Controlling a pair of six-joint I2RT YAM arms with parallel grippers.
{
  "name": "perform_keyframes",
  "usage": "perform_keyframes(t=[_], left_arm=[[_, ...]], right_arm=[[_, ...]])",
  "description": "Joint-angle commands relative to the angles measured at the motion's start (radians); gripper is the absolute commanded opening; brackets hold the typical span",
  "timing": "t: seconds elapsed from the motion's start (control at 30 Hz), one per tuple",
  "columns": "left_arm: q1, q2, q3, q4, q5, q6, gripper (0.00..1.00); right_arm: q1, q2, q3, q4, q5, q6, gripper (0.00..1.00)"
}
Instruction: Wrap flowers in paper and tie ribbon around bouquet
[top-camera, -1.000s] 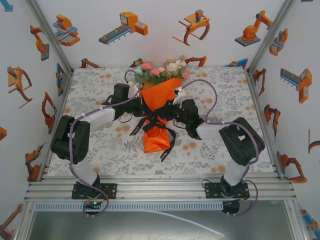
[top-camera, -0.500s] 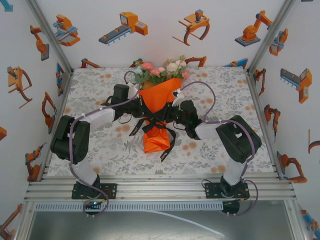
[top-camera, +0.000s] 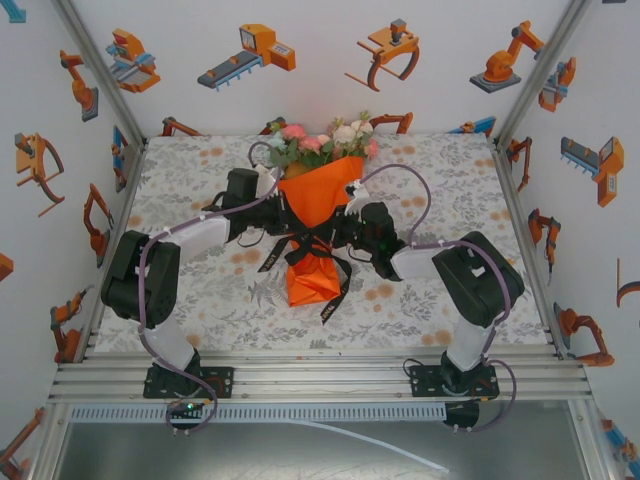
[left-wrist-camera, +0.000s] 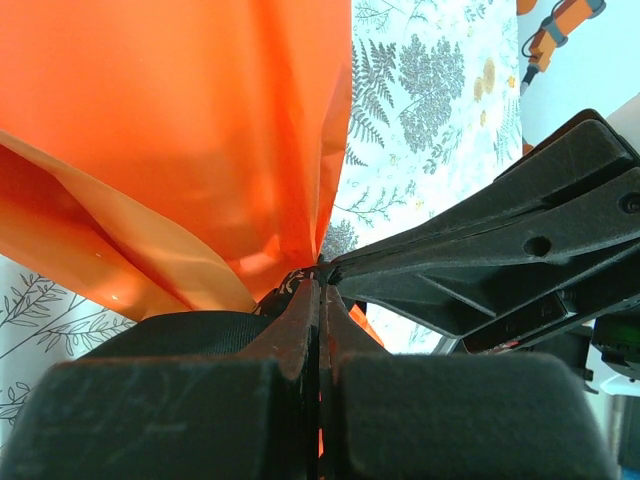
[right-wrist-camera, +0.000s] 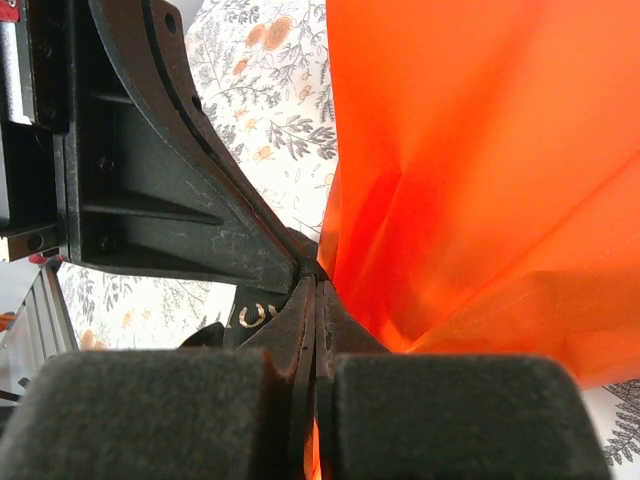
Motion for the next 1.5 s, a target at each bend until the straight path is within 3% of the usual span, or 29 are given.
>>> perform_keyframes(t=[0.0, 0.63, 0.73, 0.77, 0.97, 1.37, 1.4, 1.47], left_arm=[[0.003, -0.036, 0.012, 0.000, -0.012, -0.003, 0.02], [0.014, -0.035, 0.014, -0.004, -0.033, -0.020, 0.00], [0.012, -0.034, 0.007, 0.014, -0.006, -0.017, 0.00], [0.013, -0.034, 0.007, 0.019, 0.002, -0.015, 0.00], [0.007, -0.036, 0.008, 0.019, 0.006, -0.012, 0.00], [0.007, -0.041, 0.010, 0.011, -0.005, -0.009, 0.00], [0.007, -0.040, 0.011, 0.011, -0.005, -0.010, 0.00], [0.007, -0.040, 0.011, 0.013, -0.004, -0.010, 0.00]], right_arm=[[-0.005, -0.047, -0.010, 0.008, 0.003, -0.045, 0.00], [0.003, -0.112, -0.131, 0.022, -0.065, -0.107, 0.00], [0.003, -0.132, -0.112, 0.014, -0.016, -0.052, 0.27], [0.003, -0.138, -0.103, 0.005, 0.020, -0.029, 0.32], [0.003, -0.091, -0.004, -0.061, 0.056, -0.029, 0.41], [0.003, -0.006, 0.045, -0.068, -0.005, -0.031, 0.33], [0.003, -0.006, 0.044, -0.069, -0.006, -0.031, 0.31], [0.003, -0.009, 0.044, -0.069, -0.011, -0.037, 0.14]])
